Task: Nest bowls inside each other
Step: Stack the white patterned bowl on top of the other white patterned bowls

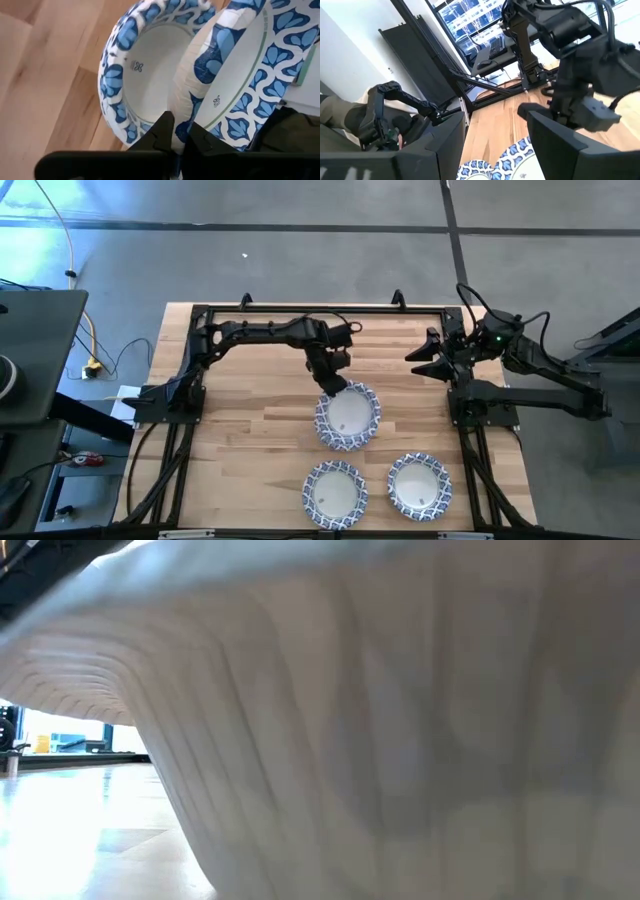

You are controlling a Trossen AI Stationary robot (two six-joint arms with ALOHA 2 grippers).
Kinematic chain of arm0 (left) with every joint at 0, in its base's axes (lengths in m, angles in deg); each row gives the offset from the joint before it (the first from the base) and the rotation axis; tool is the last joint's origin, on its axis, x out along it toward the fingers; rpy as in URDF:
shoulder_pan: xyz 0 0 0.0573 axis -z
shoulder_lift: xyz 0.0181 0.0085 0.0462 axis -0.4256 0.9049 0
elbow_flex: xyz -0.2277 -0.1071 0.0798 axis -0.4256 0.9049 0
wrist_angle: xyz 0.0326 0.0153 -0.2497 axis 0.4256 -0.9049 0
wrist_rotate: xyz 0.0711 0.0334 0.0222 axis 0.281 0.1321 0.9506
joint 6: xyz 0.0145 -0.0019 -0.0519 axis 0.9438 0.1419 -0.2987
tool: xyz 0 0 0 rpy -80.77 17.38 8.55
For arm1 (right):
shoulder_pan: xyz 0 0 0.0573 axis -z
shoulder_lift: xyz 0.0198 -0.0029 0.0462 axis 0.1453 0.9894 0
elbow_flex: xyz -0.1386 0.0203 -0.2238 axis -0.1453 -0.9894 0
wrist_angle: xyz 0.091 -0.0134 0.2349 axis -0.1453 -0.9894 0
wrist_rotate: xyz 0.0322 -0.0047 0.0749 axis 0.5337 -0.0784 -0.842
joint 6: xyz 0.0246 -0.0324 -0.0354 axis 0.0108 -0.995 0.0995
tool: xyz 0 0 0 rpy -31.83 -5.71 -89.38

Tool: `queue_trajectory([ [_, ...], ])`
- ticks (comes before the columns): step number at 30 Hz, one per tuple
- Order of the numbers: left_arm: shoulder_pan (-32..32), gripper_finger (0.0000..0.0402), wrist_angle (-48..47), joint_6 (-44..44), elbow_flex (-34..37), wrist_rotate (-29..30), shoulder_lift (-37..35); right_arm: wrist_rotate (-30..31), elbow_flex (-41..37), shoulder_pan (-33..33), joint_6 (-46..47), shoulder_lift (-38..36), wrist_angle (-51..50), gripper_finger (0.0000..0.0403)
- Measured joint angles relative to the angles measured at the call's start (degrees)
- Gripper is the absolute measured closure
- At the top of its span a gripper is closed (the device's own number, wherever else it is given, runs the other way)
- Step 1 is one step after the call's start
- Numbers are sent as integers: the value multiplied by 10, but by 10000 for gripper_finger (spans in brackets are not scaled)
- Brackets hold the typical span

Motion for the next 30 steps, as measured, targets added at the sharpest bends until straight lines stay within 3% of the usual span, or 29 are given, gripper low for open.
queue_trajectory([
  [17, 17, 389, -12, -37, 1, 15, 34, -5, 0, 0, -2, 0, -8, 197],
  [22, 16, 342, -12, -36, 1, 9, 34, -9, 0, 0, -7, 0, -10, 197],
  [30, 15, 226, -4, -29, 1, 16, 34, -9, 0, 0, -8, 0, -13, 197],
])
